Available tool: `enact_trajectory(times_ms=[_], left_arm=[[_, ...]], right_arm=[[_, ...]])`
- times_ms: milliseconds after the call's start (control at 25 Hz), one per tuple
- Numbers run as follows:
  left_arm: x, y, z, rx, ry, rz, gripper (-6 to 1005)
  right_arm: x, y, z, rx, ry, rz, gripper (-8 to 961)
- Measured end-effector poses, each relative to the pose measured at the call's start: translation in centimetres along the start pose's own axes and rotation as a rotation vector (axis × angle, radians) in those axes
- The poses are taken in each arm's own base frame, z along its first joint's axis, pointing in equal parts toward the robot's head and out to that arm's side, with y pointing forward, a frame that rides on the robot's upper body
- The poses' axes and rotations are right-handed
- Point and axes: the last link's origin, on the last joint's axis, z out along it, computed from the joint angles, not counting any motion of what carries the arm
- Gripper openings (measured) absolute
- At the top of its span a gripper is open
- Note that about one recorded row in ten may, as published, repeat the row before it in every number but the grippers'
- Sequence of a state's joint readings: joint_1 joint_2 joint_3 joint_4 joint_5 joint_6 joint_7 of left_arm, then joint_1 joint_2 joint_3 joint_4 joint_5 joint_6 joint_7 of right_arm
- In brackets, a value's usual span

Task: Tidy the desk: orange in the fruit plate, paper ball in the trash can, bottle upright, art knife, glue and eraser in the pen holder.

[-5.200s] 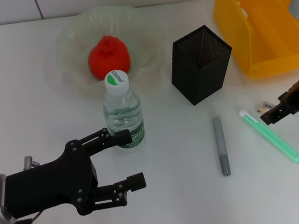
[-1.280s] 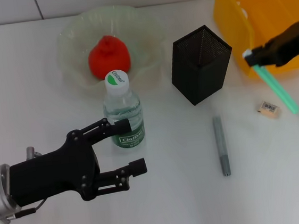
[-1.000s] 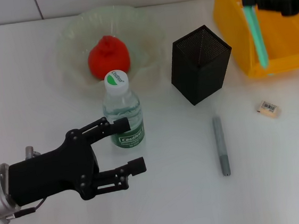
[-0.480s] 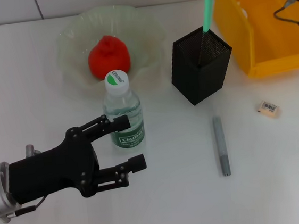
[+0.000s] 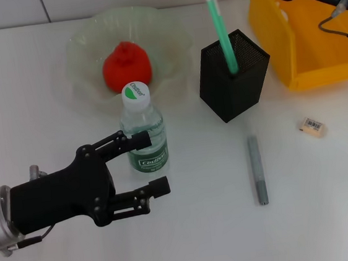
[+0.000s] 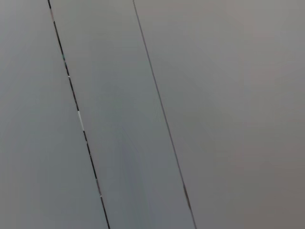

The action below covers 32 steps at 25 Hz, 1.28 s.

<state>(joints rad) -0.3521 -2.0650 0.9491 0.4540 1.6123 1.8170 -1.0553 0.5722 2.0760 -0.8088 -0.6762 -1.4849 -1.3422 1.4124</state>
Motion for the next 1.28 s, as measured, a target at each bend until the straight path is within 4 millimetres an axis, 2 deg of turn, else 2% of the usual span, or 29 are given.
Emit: enact_trajectory(times_ms=[120,240,440,600,720,840,1040,1280], left_arm=[[0.1,0.0,-0.1,0.002,0.002,0.002,859],[0.2,-0.1,-0.1,0.005,0.006,0.003,859],[0.3,-0.2,-0.1,0.003,0.009,0.010,859],[0.4,-0.2,0.0,-0.001,0.009,0.013,859],[0.4,-0.2,0.1,-0.001,0.009,0.013,859],[0.4,-0.3,0.1,0.000,0.009,0.014,859],[0.3,-0.2,0.1,0.001,0.009,0.014,860],[0.3,-0.3,0.1,0.002,0.008,0.013,860]], right_arm=[[-0.9,0.4,-0.7,-0.030,0.002,-0.006,363],[-2.2,1.1,-1.7,-0.083,0.106,-0.025,470],[-4.7,2.5,-3.5,-0.091,0.545,-0.049,593],[-5.9,3.4,-4.5,0.023,0.874,-0.067,593],[-4.6,3.6,-4.4,0.083,1.071,-0.072,593],[-2.6,3.4,-3.7,0.116,1.184,-0.080,593],[0.4,2.7,-2.2,0.111,1.268,-0.092,593],[2.3,1.7,-0.5,0.127,1.320,-0.133,592]])
